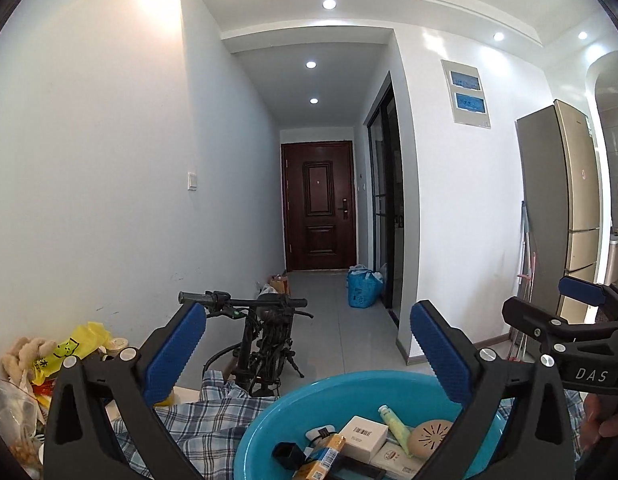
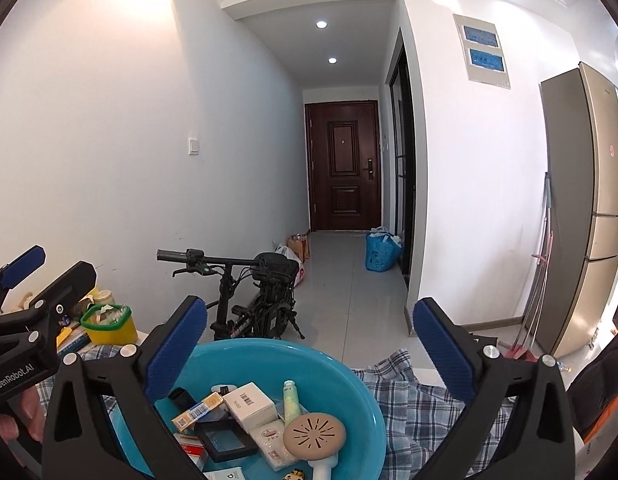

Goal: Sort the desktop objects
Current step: 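Raise both open tools up and away from the turquoise basin, then move both tools down toward the boxes lying on the plaid cloth, then grasp the white RAISON box with the left tool, then grasp the gold-and-blue Liqun box with the right tool, then lift the RAISON box with the left tool while the right tool lifts the Liqun box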

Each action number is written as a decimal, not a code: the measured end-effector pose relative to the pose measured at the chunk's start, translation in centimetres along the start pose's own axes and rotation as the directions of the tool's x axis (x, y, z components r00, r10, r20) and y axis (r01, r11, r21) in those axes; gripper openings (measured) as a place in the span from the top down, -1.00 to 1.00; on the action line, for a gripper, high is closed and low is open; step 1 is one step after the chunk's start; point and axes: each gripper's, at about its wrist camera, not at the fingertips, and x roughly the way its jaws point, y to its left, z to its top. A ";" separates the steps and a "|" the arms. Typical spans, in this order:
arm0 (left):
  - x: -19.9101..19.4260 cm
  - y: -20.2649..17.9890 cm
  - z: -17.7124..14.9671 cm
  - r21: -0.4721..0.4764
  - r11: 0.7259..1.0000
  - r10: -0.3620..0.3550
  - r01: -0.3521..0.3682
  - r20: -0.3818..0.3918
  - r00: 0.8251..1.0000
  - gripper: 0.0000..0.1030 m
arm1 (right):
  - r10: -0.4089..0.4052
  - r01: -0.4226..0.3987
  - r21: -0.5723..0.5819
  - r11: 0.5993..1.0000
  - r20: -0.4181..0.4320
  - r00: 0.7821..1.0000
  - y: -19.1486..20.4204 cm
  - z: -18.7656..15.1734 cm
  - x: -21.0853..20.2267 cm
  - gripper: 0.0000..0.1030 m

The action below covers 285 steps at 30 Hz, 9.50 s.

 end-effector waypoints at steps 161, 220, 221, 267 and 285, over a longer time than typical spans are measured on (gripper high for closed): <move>-3.7 4.7 -21.5 0.066 0.890 -0.242 0.451 -0.770 0.590 -1.00 | 0.110 -0.110 0.032 0.993 -0.516 0.849 -0.5 -22.2 -12.3 -1.00; -7.4 1.0 -24.6 -0.087 0.896 -0.327 0.435 -0.791 0.517 -0.15 | 0.286 -0.428 -0.019 0.904 -0.718 0.635 0.5 -25.0 -4.7 -0.16; -7.4 1.0 -24.6 -0.089 0.895 -0.330 0.437 -0.791 0.516 -0.15 | 0.300 -0.433 -0.003 0.902 -0.715 0.632 0.5 -24.9 -5.1 -0.15; -16.5 -1.0 -18.2 -0.032 0.988 -0.155 0.154 -0.354 0.922 -0.15 | 0.049 -0.023 0.111 0.994 -0.242 0.969 4.6 -20.5 -15.0 -0.08; -16.6 -0.5 -14.4 -0.025 0.991 -0.135 0.133 -0.266 0.955 -0.15 | 0.020 -0.012 0.065 0.998 -0.120 0.993 3.8 -15.5 -15.9 -0.08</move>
